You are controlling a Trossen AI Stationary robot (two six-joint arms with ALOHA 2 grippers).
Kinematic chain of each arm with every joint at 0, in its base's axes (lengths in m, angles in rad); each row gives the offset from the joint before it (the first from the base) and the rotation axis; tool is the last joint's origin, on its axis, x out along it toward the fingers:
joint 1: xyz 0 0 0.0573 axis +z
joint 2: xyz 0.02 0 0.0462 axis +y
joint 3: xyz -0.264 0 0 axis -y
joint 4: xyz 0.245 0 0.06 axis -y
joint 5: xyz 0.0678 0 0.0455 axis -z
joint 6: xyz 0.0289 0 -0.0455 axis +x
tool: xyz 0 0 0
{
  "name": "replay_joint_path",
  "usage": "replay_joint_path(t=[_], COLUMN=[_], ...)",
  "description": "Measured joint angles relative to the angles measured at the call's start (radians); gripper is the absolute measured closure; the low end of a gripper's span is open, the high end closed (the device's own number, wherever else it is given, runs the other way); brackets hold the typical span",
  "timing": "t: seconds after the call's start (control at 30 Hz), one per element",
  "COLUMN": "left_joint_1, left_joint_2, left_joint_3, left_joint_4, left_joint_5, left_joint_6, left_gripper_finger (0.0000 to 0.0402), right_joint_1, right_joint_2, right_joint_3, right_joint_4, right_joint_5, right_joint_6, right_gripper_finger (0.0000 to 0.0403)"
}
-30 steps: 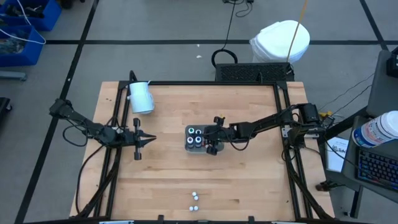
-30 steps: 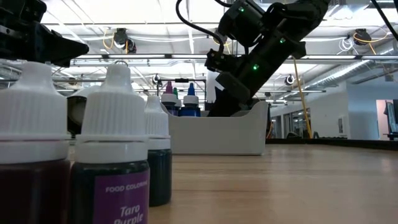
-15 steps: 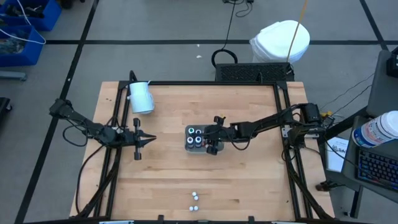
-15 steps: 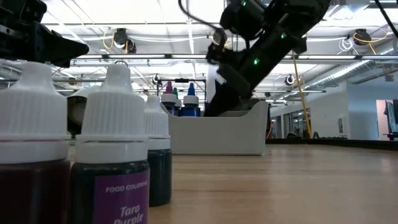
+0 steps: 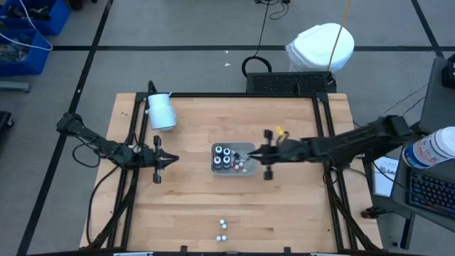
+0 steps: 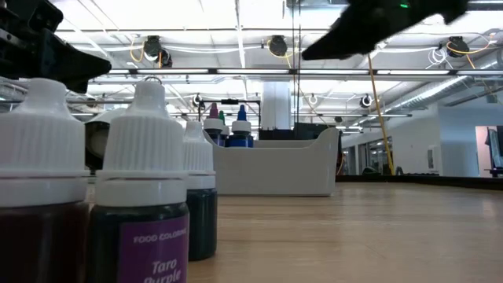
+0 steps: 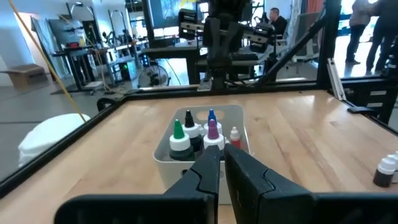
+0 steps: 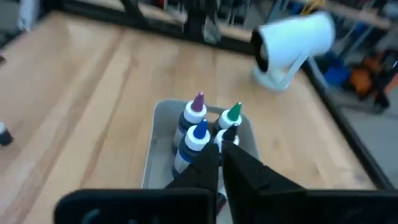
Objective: Pick & Place food coloring
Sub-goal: Put the small red food coloring bottle into the gray bin
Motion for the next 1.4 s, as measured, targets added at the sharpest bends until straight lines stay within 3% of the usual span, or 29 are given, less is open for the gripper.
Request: replay_joint_path(t=[0.17, 0.27, 0.57, 0.97, 1.2, 1.27, 1.4], left_joint_1=[0.000, 0.000, 0.000, 0.000, 0.000, -0.010, -0.053], left_joint_2=[0.000, 0.000, 0.000, 0.000, 0.001, 0.033, 0.231], left_joint_3=[0.000, 0.000, 0.000, 0.000, 0.009, 0.042, 0.172], left_joint_4=[0.001, 0.013, 0.056, 0.042, 0.020, 0.029, 0.020], left_joint_5=[-0.014, -0.016, -0.065, -0.066, -0.081, -0.013, -0.008], left_joint_6=[0.004, 0.017, 0.069, 0.020, -0.156, -0.171, -0.185], left_gripper_finger=[0.0371, 0.0371, 0.0371, 0.0371, 0.0371, 0.0371, 0.0371], right_joint_1=[-0.021, -0.058, -0.071, -0.124, -0.122, -0.122, -0.122], right_joint_2=[-0.225, -0.333, -0.424, -0.721, -0.845, -0.866, -0.876], right_joint_3=[-0.253, -0.344, -0.532, -0.567, -0.626, -0.634, -0.635], right_joint_4=[0.197, 0.225, 0.330, 0.127, 0.141, 0.146, 0.148], right_joint_5=[0.000, 0.008, -0.001, -0.104, -0.181, -0.179, -0.180], right_joint_6=[0.013, 0.047, 0.027, 0.038, 0.018, 0.017, 0.017], right_gripper_finger=[0.0395, 0.0400, 0.0402, 0.0402, 0.0403, 0.0403, 0.0403])
